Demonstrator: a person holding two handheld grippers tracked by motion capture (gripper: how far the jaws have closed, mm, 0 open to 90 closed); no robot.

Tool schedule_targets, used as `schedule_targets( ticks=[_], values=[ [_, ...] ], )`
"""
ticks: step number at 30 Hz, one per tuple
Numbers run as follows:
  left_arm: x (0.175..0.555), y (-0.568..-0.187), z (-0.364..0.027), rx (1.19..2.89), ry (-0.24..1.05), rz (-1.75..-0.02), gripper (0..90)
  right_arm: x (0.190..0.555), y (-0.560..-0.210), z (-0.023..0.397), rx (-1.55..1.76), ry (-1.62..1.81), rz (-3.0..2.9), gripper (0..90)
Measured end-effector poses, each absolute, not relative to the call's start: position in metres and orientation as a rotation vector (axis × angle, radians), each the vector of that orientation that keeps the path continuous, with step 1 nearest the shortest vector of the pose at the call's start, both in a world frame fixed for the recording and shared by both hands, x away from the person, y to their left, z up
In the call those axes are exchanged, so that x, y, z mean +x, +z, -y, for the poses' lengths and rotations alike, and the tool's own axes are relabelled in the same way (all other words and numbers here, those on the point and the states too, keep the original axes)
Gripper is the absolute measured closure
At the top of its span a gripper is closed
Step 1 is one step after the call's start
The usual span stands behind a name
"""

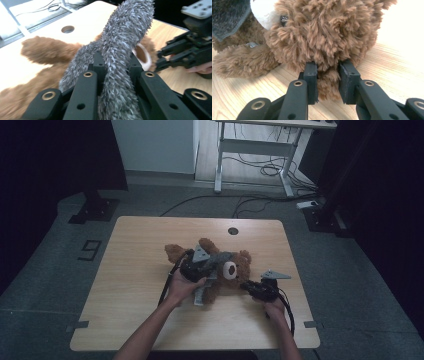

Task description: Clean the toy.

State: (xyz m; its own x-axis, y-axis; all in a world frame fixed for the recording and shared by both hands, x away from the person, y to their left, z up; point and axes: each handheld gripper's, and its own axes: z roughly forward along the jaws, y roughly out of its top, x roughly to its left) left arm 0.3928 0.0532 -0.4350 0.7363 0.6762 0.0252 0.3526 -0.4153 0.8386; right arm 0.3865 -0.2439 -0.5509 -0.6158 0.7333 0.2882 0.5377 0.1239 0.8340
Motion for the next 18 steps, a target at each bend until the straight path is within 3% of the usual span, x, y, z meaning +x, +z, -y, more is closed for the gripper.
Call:
schedule_targets(
  ticks=[11, 18],
  values=[
    [0.400, -0.454, -0.051, 2.061, 0.435, -0.821, 75.8, 0.387, -0.552, 0.244, 1.270, 1.502, -2.195, 70.8],
    [0.397, -0.457, -0.027, 2.102, 0.417, -0.778, 75.8, 0.387, -0.552, 0.244, 1.275, 1.502, -2.194, 71.0]
  ],
)
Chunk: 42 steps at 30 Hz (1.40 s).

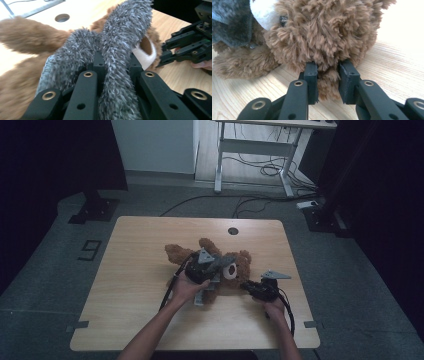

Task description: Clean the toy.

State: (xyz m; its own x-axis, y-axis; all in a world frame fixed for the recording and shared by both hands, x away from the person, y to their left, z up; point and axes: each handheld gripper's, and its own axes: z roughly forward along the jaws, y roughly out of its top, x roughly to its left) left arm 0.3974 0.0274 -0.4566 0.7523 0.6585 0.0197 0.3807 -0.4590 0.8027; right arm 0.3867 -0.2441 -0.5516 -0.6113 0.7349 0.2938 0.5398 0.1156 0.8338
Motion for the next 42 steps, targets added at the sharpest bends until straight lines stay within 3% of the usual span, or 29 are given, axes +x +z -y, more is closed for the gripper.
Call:
schedule_targets(
  ticks=[10, 26, 42],
  values=[
    [0.396, -0.468, -0.028, 2.122, 0.462, -0.795, 76.1, 0.387, -0.552, 0.245, 1.281, 1.496, -2.195, 71.5],
    [0.388, -0.455, -0.112, 1.982, 0.529, -0.949, 75.8, 0.388, -0.552, 0.247, 1.300, 1.509, -2.187, 74.4],
    [0.386, -0.487, -0.160, 1.945, 0.523, -1.092, 76.0, 0.388, -0.552, 0.248, 1.305, 1.517, -2.192, 74.6]
  ],
)
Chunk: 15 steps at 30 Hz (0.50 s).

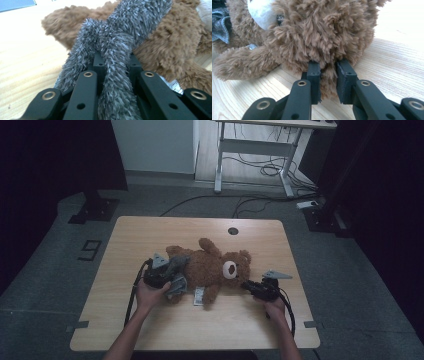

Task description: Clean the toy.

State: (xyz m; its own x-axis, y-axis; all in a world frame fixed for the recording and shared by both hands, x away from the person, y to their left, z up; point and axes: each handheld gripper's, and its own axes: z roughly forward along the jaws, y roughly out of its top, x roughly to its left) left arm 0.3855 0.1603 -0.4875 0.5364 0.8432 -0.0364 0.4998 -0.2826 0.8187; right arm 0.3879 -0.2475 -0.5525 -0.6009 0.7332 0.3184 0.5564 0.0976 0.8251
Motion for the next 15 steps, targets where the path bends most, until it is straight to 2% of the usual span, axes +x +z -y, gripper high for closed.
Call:
schedule_targets(
  ticks=[7, 11, 15],
  values=[
    [0.3836, -0.4950, -0.1712, 1.915, 0.477, -1.122, 76.1, 0.3886, -0.5532, 0.2483, 1.312, 1.525, -2.197, 71.1],
    [0.3825, -0.4966, -0.1698, 1.916, 0.468, -1.115, 76.1, 0.3878, -0.5530, 0.2476, 1.318, 1.509, -2.199, 56.4],
    [0.3825, -0.4988, -0.1695, 1.913, 0.462, -1.116, 76.2, 0.3881, -0.5535, 0.2442, 1.315, 1.487, -2.221, 46.6]
  ],
)
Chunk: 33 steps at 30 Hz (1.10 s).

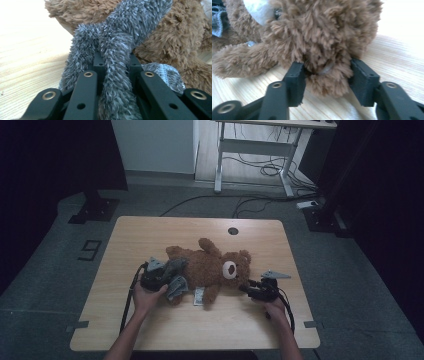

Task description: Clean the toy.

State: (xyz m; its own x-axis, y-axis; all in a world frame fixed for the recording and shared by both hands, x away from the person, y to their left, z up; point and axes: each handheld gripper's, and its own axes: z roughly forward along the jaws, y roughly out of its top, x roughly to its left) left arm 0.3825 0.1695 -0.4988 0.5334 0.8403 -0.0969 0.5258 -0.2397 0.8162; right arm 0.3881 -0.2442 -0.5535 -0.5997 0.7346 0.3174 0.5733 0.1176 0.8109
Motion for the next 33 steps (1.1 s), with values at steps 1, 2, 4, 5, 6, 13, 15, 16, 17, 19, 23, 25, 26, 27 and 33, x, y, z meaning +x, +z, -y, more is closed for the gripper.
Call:
schedule_targets(
  ticks=[1, 2, 4, 5, 6, 13, 15, 16, 17, 19, 23, 25, 26, 27, 33],
  values=[
    [0.383, -0.499, -0.170, 1.913, 0.458, -1.117, 76.2, 0.388, -0.554, 0.243, 1.315, 1.481, -2.228, 44.8],
    [0.383, -0.500, -0.170, 1.915, 0.454, -1.116, 76.2, 0.389, -0.554, 0.241, 1.313, 1.470, -2.234, 43.4],
    [0.383, -0.501, -0.169, 1.921, 0.452, -1.120, 76.2, 0.390, -0.553, 0.235, 1.305, 1.452, -2.248, 42.8],
    [0.383, -0.502, -0.169, 1.921, 0.446, -1.124, 76.2, 0.391, -0.554, 0.233, 1.300, 1.442, -2.254, 42.7],
    [0.384, -0.503, -0.168, 1.922, 0.443, -1.127, 76.2, 0.393, -0.554, 0.230, 1.299, 1.433, -2.269, 43.5],
    [0.383, -0.499, -0.169, 1.895, 0.421, -1.119, 76.1, 0.392, -0.554, 0.230, 1.281, 1.417, -2.283, 66.4],
    [0.382, -0.491, -0.170, 1.878, 0.410, -1.089, 75.8, 0.393, -0.554, 0.231, 1.283, 1.422, -2.281, 68.3],
    [0.381, -0.489, -0.169, 1.875, 0.410, -1.083, 75.9, 0.392, -0.554, 0.230, 1.280, 1.420, -2.280, 69.0],
    [0.381, -0.483, -0.167, 1.865, 0.411, -1.070, 75.9, 0.392, -0.553, 0.230, 1.279, 1.419, -2.280, 69.4],
    [0.382, -0.472, -0.161, 1.852, 0.404, -1.041, 75.9, 0.391, -0.553, 0.231, 1.272, 1.416, -2.280, 70.0],
    [0.384, -0.454, -0.138, 1.850, 0.406, -0.979, 76.0, 0.390, -0.553, 0.231, 1.267, 1.414, -2.283, 70.5],
    [0.386, -0.445, -0.118, 1.863, 0.401, -0.936, 75.9, 0.390, -0.553, 0.231, 1.269, 1.416, -2.286, 70.5],
    [0.387, -0.443, -0.110, 1.868, 0.398, -0.922, 76.0, 0.390, -0.553, 0.232, 1.268, 1.418, -2.287, 70.5],
    [0.389, -0.440, -0.100, 1.880, 0.399, -0.901, 75.9, 0.390, -0.553, 0.232, 1.267, 1.419, -2.288, 70.5],
    [0.400, -0.435, -0.042, 1.934, 0.365, -0.831, 75.9, 0.390, -0.553, 0.233, 1.268, 1.429, -2.293, 70.4]
  ],
)
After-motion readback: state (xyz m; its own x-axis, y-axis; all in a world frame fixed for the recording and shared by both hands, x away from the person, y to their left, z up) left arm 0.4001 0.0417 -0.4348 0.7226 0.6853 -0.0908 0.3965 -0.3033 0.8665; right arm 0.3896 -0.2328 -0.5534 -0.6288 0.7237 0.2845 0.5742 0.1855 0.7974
